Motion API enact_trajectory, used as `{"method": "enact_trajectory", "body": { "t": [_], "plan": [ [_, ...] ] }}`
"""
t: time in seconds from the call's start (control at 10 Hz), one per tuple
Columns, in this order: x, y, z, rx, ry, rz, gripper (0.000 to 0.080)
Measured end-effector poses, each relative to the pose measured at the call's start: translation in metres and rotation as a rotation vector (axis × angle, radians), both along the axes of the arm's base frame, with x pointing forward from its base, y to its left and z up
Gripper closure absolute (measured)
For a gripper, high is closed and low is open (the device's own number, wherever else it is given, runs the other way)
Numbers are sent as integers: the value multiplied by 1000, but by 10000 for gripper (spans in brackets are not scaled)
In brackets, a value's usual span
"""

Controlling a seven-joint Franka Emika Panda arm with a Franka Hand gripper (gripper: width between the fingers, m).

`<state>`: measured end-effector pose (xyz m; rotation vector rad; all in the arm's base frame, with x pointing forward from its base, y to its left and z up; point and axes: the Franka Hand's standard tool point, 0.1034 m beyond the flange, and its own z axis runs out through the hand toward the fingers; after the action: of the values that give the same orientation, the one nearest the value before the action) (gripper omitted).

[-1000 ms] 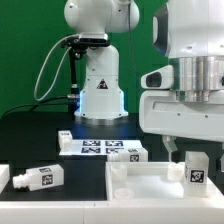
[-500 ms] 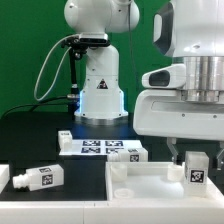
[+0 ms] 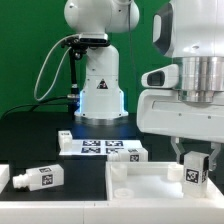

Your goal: Assemble one leg

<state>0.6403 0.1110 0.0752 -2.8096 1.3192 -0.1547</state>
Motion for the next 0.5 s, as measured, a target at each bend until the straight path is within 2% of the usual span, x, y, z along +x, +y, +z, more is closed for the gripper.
{"method": "enact_trajectory", "body": {
  "t": [0.2,0.3,0.5],
  "plan": [
    [0,-1,-1,40,7,-328,514],
    [-1,1,-1,80,7,-552,514],
    [-1,3,-1,124,17,-766,512]
  ]
}}
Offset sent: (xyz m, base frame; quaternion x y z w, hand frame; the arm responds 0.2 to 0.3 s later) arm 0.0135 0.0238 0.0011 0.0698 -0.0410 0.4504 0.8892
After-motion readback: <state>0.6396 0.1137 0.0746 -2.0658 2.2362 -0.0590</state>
